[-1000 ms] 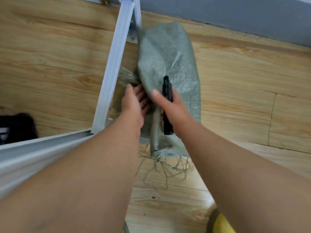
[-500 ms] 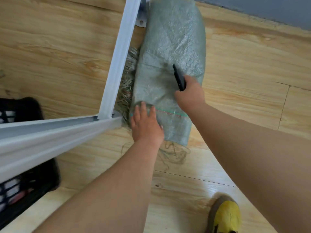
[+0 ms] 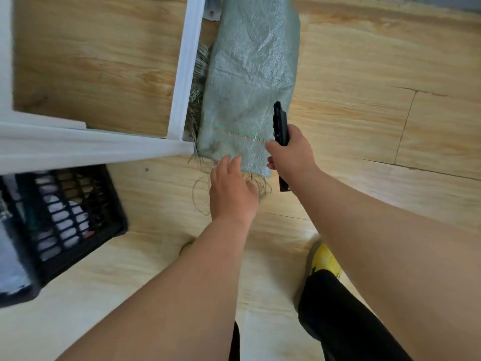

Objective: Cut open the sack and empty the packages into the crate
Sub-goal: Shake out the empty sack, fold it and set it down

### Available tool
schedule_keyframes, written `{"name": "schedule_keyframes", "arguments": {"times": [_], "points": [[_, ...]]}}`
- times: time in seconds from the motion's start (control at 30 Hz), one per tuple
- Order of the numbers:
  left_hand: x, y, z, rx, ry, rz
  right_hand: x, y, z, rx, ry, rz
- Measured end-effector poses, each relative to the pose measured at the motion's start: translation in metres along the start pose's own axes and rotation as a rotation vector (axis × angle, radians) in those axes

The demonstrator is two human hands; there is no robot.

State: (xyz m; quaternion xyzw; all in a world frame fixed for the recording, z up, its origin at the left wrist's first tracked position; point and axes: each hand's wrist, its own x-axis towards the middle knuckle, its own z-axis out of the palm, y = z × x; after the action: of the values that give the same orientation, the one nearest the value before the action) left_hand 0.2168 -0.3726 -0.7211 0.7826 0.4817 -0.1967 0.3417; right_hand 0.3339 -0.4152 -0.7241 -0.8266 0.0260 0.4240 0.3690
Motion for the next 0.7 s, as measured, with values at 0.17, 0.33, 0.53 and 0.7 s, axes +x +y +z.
{"name": "schedule_keyframes", "arguments": {"times": [0.17, 0.33, 0.53, 0.7], "points": [[-0.081, 0.033, -0.060, -0.163, -0.042, 0.026, -0.102, -0.018, -0.038, 0.142, -0.061, 0.135], [-0.164, 0.069, -0.124, -0.389, -0.151, -0.073, -0.190, -0.050, -0.080, 0.380, -0.068, 0.197], [-0.245, 0.118, -0.196, -0.556, -0.343, -0.066, -0.269, -0.114, -0.123, 0.630, -0.176, 0.210], [-0.283, 0.146, -0.261, -0.415, -0.208, 0.052, -0.320, -0.185, -0.161, 0.659, -0.237, 0.089]]}}
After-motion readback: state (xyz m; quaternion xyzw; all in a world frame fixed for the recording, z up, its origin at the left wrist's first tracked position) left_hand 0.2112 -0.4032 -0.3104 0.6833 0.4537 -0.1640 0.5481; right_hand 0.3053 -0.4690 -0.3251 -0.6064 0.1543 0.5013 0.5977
